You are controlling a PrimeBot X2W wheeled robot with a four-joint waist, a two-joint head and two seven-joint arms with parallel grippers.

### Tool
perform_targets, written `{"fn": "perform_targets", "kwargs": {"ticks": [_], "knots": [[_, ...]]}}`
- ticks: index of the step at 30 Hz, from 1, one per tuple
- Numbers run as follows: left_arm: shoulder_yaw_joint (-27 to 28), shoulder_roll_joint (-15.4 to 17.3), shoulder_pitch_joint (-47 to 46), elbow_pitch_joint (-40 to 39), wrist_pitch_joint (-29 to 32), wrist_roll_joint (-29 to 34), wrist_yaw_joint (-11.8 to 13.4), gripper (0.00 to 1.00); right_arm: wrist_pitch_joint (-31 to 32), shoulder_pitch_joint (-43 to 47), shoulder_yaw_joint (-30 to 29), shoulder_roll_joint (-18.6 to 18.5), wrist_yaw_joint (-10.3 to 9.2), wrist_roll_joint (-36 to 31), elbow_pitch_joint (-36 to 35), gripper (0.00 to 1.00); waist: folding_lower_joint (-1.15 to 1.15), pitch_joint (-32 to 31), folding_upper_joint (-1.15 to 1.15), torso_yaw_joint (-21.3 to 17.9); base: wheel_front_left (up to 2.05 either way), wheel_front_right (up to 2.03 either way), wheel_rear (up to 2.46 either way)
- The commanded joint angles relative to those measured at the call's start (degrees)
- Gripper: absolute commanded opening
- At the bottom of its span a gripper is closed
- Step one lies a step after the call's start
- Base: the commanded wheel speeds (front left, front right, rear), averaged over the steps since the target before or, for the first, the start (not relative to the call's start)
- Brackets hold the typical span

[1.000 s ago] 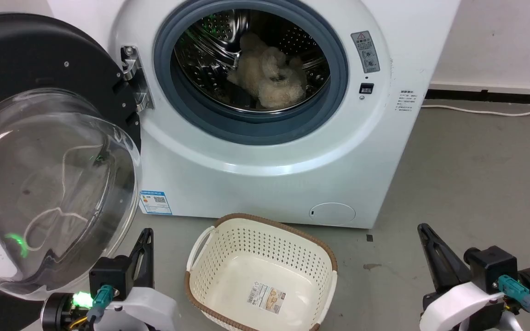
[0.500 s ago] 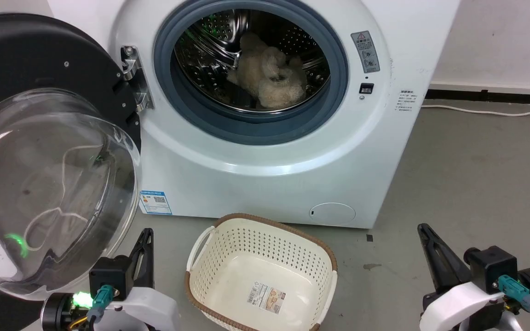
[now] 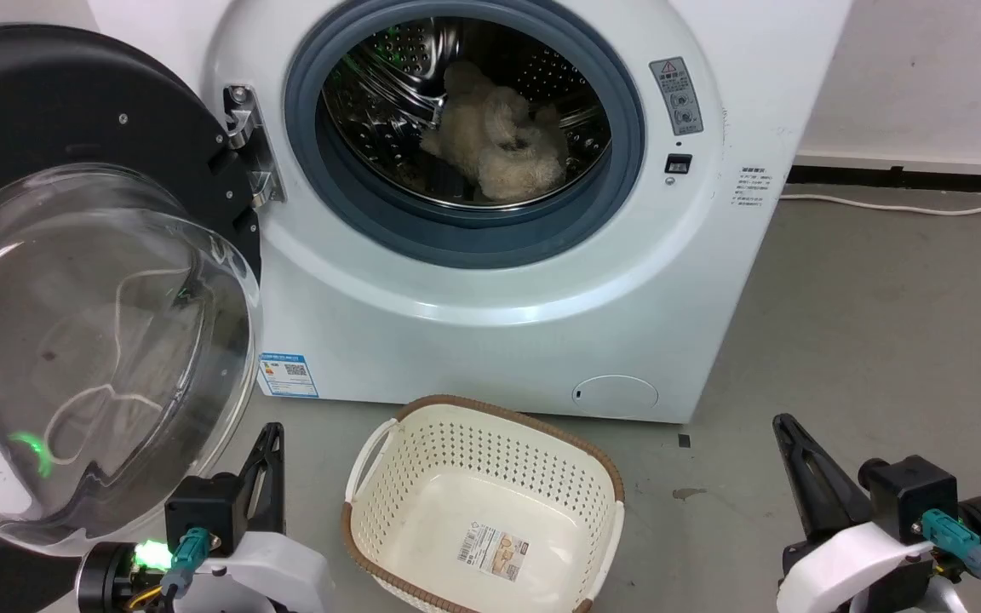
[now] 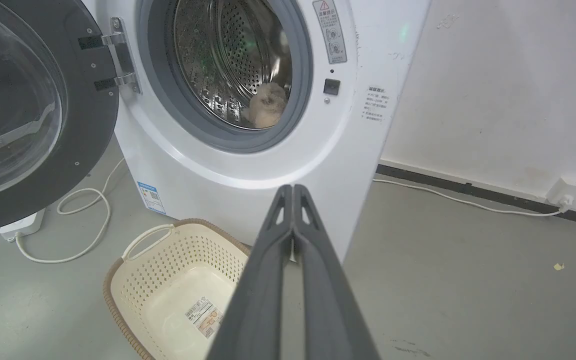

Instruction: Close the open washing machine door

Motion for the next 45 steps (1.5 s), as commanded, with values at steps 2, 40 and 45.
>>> {"fn": "perform_targets", "kwargs": {"ticks": [2,40,45], "knots": [[0.0,0.0,-0.1,-0.2,0.0,0.1,-0.2,0.00,0.0,0.5,0.0,0.2,0.05,-0.4,-0.3,0.00,0.00,0.0,0.00,0.0,0.00,0.00,0.00],[-1.6,0.9,0.8,0.5,-4.1,-0.2,-0.4,1.00,-4.1,1.8,0.1,0.1,0.01,1.9,0.7,1.00,0.00,-1.4,0.00,6.8,0.00,0.00,0.00],[-1.5,1.0,1.2,0.1,-4.7,-0.3,-0.1,1.00,-4.7,1.6,1.2,0.1,0.01,2.0,1.1,1.00,0.00,-1.3,0.00,8.5,0.00,0.00,0.00]]}}
